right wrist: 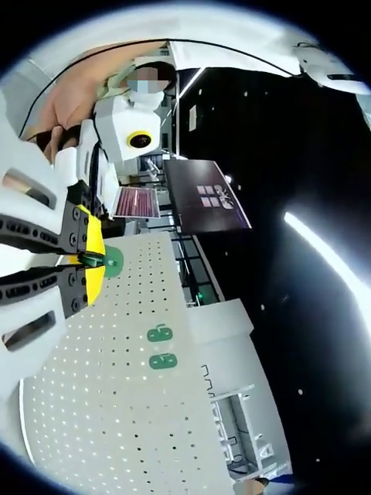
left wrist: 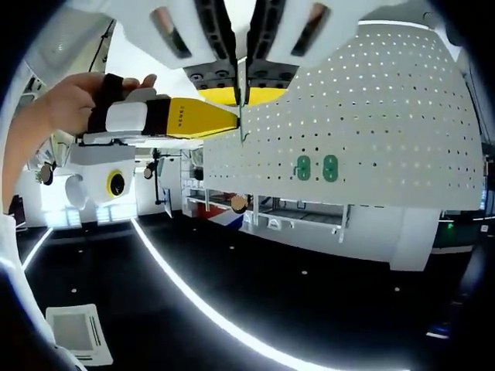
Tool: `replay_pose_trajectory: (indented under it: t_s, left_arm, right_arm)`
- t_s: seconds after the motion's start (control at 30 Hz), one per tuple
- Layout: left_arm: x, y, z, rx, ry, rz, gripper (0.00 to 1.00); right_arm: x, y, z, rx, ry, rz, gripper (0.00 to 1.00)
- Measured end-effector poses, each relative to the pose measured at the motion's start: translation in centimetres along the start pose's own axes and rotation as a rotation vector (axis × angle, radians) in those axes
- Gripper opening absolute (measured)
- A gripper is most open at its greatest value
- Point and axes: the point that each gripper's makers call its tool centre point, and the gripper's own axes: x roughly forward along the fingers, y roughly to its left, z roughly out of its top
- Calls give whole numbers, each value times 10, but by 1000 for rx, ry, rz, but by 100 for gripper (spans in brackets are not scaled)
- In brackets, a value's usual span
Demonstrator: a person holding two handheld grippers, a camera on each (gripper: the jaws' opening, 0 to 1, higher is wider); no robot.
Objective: Insert the hook assembly into the mounting plate slot until the hook locks in place.
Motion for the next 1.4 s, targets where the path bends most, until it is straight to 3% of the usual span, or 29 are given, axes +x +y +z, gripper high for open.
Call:
replay_pose_trajectory:
  t_s: [0.63, 0.77, 0.83, 0.93, 1.17, 1.4]
  left_arm:
    - [3, -1, -2, 22, 17, -26, 6]
    - [2, 2, -16, 29, 69, -27, 32]
    - [2, 2, -20, -3, 75, -33, 51]
    - [3, 0, -20, -8, 67, -34, 69]
    - [3, 2, -24, -13, 77, -26, 78]
    - [0, 6, -24, -15, 76, -11, 76]
  right_arm:
    - [0, -3, 1, 7, 9, -5, 0]
    - [-1, -6, 0, 13, 13, -12, 0]
    - [-1, -6, 0, 12, 16, -14, 0]
    - [-1, -7, -2, 21, 17, -17, 0]
    - [-2, -8, -5, 37, 24, -23, 0]
    - [-1, -10, -7, 28, 35, -32, 0]
